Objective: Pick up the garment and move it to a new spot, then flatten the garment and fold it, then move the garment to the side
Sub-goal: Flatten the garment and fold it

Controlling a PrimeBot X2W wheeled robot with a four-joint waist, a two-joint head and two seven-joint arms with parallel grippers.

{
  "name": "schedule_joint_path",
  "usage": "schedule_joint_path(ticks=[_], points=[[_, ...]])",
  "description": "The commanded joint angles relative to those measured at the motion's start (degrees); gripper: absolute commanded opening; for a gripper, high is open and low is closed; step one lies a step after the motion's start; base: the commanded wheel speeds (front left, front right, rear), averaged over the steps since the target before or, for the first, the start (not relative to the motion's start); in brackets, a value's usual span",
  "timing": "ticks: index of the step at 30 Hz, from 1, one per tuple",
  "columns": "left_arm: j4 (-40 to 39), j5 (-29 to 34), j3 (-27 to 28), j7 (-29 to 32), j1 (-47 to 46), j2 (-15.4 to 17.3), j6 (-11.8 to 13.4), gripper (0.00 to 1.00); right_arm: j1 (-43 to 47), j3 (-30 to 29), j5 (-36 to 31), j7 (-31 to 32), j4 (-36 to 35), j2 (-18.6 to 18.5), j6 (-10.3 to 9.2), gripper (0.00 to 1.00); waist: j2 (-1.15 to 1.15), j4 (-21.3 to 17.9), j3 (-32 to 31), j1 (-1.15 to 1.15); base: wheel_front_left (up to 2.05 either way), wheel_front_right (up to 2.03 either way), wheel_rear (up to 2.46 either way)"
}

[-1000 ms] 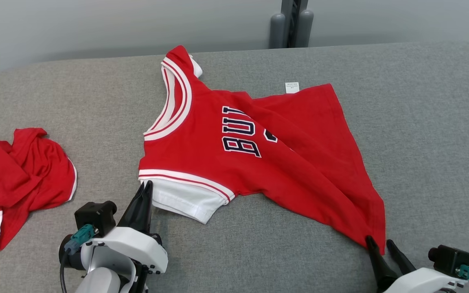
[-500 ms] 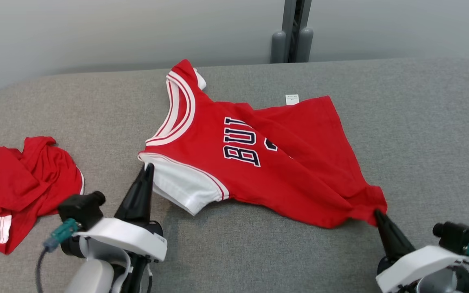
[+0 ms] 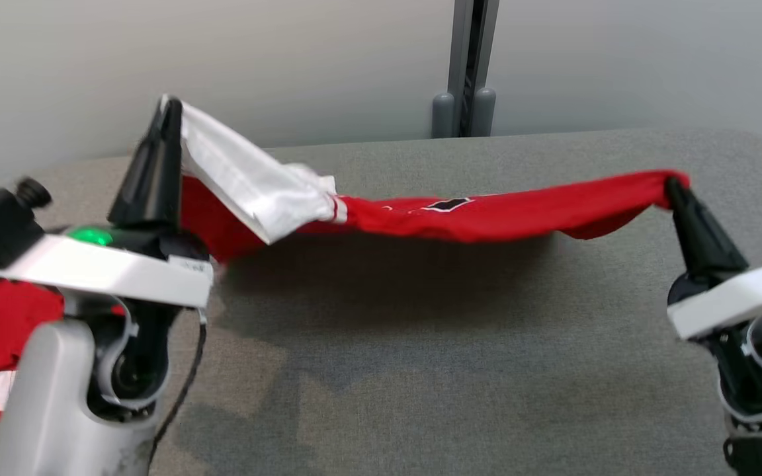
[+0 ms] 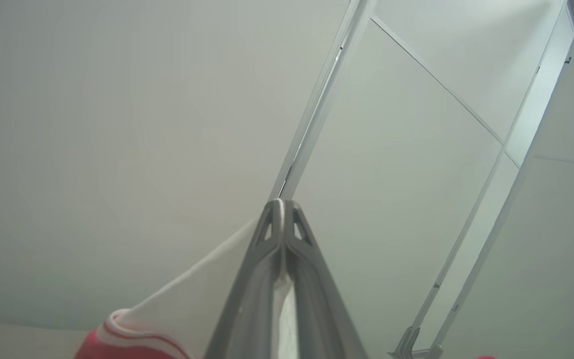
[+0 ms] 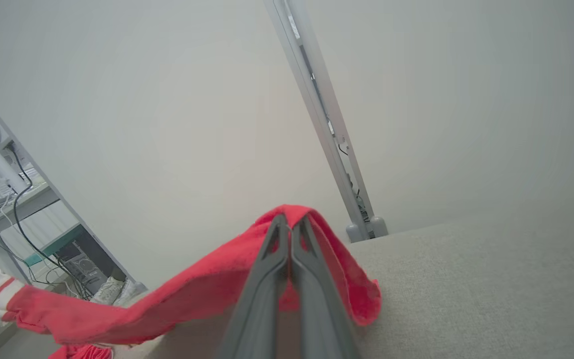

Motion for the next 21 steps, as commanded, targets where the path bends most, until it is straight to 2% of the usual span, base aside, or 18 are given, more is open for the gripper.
schedule_joint_path(ticks=[1,6,8,13,17,21], points=[[-0.56,-0.64,0.49,0.40,-1.41,0.42,0.29,0.00,-1.16,-0.36,0.29,0.34,-0.54,-0.15,-0.02,0.00,0.00,-0.06,-0.37,0.00,0.00,0.00,0.00],[-2.30,-6.20,3.80,3.33,-7.21,-0.91,1.71,0.00,-7.11,-1.17,-0.60,2.77,-2.66,-0.63,-0.02,0.00,0.00,-0.41,-1.37,0.00,0.00,0.00,0.00],[-1.95,-6.70,4.74,3.76,-9.34,-0.37,2.14,0.00,-9.22,-1.55,-1.29,3.89,-3.23,-0.36,-0.02,0.00,0.00,-0.62,-1.64,0.00,0.00,0.00,0.00],[-1.79,-9.81,6.60,5.73,-14.68,-1.34,4.49,0.00,-14.73,-2.21,-3.45,7.74,-4.59,0.08,-0.02,0.00,0.00,-1.42,-1.46,0.00,0.00,0.00,0.00],[-0.08,-10.65,7.52,7.53,-20.78,-0.99,6.89,0.00,-20.67,-3.38,-6.32,10.49,-3.72,0.22,-0.02,0.00,0.00,-1.98,0.80,0.00,0.00,0.00,0.00],[4.43,-11.02,8.02,10.24,-30.08,-0.01,9.42,0.00,-28.92,-3.84,-7.38,13.13,-1.28,0.07,-0.02,0.00,0.00,-2.33,5.96,0.00,0.00,0.00,0.00]])
